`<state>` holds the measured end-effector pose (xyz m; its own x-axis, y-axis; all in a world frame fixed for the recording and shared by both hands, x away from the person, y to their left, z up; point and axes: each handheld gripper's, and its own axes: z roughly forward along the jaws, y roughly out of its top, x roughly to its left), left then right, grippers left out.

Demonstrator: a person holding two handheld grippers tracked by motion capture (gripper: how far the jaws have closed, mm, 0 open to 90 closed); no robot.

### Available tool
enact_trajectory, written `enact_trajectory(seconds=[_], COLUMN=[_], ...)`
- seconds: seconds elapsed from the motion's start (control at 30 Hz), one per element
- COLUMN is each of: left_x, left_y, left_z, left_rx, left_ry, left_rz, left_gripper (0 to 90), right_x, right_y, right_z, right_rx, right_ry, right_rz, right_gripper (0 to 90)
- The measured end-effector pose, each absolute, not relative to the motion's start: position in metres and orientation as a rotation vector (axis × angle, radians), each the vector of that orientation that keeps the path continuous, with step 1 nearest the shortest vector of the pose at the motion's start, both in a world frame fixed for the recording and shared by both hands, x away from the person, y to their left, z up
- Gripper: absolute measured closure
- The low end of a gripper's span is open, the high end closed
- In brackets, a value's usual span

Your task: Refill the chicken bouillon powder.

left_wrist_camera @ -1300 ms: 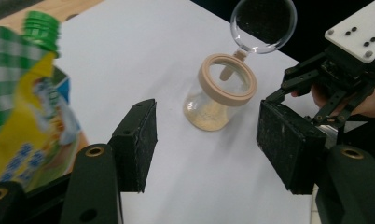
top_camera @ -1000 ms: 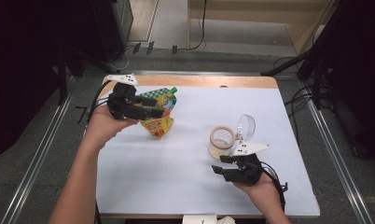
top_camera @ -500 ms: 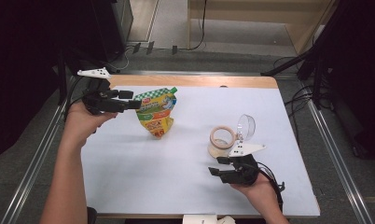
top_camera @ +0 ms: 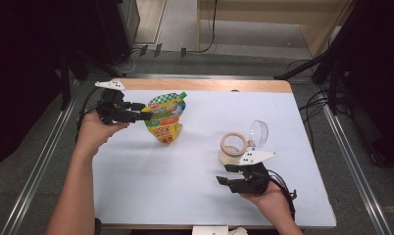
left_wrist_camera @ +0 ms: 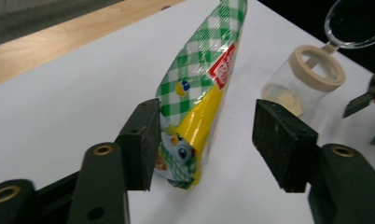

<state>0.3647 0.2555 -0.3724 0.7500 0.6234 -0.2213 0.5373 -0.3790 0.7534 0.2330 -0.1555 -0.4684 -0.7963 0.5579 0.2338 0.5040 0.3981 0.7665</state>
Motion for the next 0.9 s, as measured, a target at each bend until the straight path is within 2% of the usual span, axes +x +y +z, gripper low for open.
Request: enact_trajectory(seconds=[0.13,0.23,0.37,0.47,0.7,0.73,0.9], left_x=[0.367,0.366,0.365,0.365,0.363,0.362,0.362], left_y=[0.257,0.252,0.248,0.245,0.238,0.238,0.238], left_z=[-0.383,-0.39,-0.396,-0.4,-0.404,-0.403,-0.403], left_rx=[2.046,2.07,2.071,2.064,2.042,2.028,2.027], left_ry=[0.898,0.903,0.908,0.923,0.925,0.928,0.91], left_rz=[0.046,0.05,0.073,0.075,0.125,0.124,0.119], left_gripper=[50.8,50.2,54.8,62.2,72.9,78.4,83.8], right_x=[0.235,0.235,0.238,0.241,0.242,0.242,0.248], right_y=[-0.15,-0.147,-0.139,-0.129,-0.113,-0.109,-0.102], right_z=[-0.469,-0.469,-0.468,-0.468,-0.463,-0.461,-0.457], right_rx=[0.954,0.935,0.898,0.871,0.839,0.823,0.822], right_ry=[2.586,2.597,2.61,2.618,2.625,2.619,2.608], right_rz=[1.389,1.385,1.394,1.416,1.452,1.454,1.454], right_gripper=[48.5,48.5,48.5,48.5,48.1,47.9,47.5])
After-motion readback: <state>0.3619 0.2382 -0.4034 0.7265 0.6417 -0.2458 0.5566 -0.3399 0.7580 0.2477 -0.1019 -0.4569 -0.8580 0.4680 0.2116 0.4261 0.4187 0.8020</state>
